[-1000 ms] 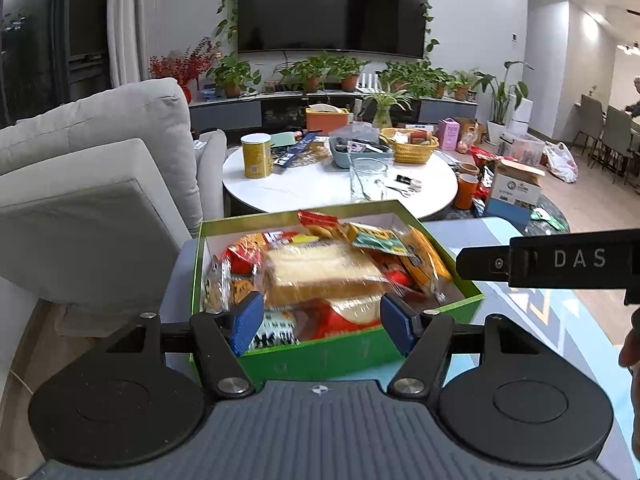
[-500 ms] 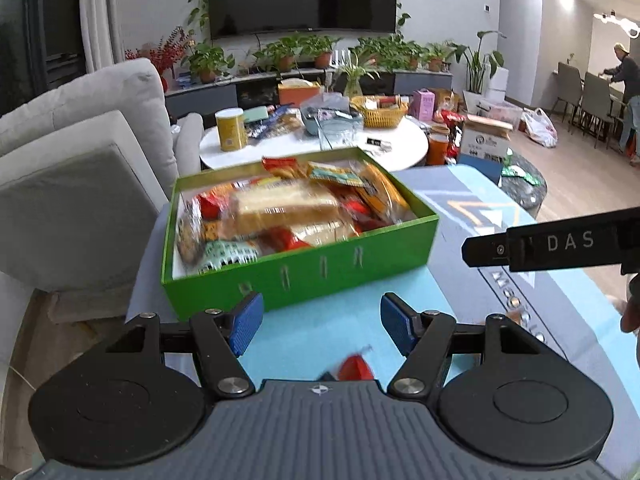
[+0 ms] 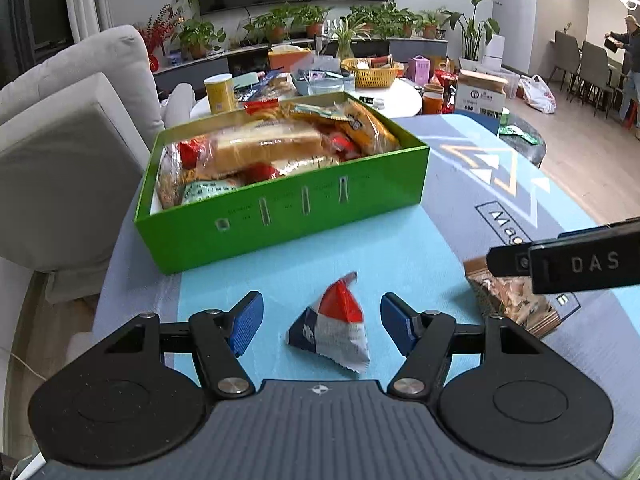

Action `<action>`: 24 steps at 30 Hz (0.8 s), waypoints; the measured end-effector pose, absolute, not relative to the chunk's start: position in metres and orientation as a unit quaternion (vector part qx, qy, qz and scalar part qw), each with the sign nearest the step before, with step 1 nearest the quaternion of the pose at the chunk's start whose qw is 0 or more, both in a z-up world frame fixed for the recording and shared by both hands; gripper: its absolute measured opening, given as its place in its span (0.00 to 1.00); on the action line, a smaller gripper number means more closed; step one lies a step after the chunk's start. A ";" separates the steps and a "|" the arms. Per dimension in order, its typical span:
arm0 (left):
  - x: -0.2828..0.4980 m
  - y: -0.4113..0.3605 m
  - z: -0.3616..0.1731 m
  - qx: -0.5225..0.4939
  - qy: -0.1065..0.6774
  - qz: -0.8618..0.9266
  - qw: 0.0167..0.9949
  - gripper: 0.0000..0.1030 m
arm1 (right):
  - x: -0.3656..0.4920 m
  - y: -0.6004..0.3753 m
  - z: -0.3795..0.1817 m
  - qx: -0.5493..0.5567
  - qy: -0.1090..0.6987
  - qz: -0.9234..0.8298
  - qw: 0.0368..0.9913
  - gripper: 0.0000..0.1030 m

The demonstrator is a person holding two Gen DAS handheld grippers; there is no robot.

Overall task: Organize snacks
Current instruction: 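Move the right gripper to the brown nut bag while the left approaches the red-white snack, then grasp the brown nut bag with the right gripper while the left grasps the red-white snack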

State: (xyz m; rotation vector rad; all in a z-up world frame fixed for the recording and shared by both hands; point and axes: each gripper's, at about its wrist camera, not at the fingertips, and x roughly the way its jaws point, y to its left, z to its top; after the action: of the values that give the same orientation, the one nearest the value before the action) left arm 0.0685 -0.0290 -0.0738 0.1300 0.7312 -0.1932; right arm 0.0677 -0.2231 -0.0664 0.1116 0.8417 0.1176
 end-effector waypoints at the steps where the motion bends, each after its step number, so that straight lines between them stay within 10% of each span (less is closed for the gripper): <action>1: 0.069 -0.030 -0.075 0.064 0.358 -0.095 0.927 0.61 | 0.067 -0.224 -0.069 0.053 0.411 0.056 0.909 0.63; 24: 0.089 -0.041 -0.099 0.076 0.384 -0.089 0.916 0.61 | 0.069 -0.230 -0.101 0.057 0.450 0.046 0.890 0.63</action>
State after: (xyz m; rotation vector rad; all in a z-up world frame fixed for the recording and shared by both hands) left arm 0.0889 -0.0407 -0.0988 0.1564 0.7904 -0.1831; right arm 0.0695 -0.2295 -0.1013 0.1182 0.9346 0.0960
